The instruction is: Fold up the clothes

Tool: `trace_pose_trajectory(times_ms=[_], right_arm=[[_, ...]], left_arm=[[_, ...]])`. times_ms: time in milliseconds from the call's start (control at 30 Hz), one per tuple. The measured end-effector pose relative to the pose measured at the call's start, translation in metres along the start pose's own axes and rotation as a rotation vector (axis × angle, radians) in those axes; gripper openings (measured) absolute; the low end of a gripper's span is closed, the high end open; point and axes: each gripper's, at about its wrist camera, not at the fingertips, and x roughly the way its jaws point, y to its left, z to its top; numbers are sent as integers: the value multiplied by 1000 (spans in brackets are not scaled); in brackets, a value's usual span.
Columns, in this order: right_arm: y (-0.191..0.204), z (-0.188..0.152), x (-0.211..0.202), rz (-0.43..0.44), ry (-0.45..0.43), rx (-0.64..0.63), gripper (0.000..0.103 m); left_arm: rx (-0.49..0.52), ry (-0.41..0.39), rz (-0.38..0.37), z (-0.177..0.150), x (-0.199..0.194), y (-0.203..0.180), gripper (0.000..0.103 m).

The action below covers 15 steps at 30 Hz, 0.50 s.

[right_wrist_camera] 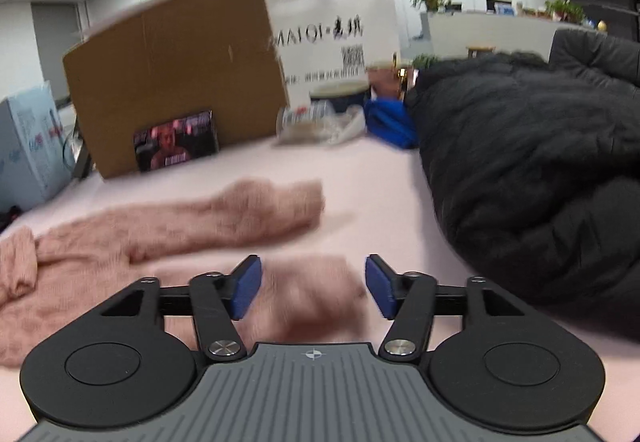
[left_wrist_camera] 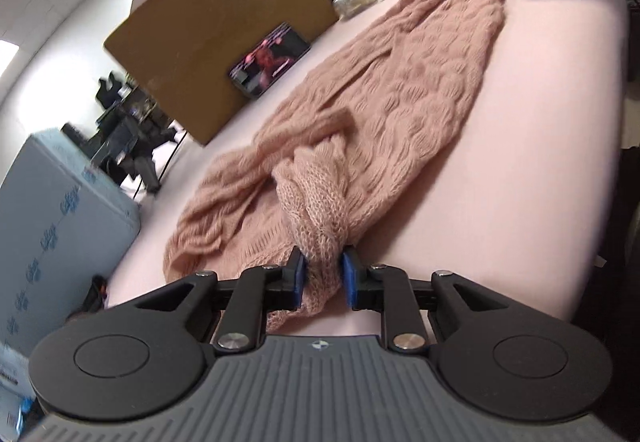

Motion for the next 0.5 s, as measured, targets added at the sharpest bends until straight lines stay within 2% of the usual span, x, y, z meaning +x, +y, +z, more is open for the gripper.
trace_pose_trajectory(times_ms=[100,233,400,500], right_arm=[[0,18,21,18,3,-34,56],[7,28,77,-30,147,-153,56],[20,48,129,-33,164,-184,56],[16,48,150,-40,218,-142,55]], left_arm=[[-16,-6,10,1,4,-1,20],[-29,-7,20,2,6,-1,20],[-64,-4,36,3,7,-3,21],[-75,-1,45,4,7,-4,21]])
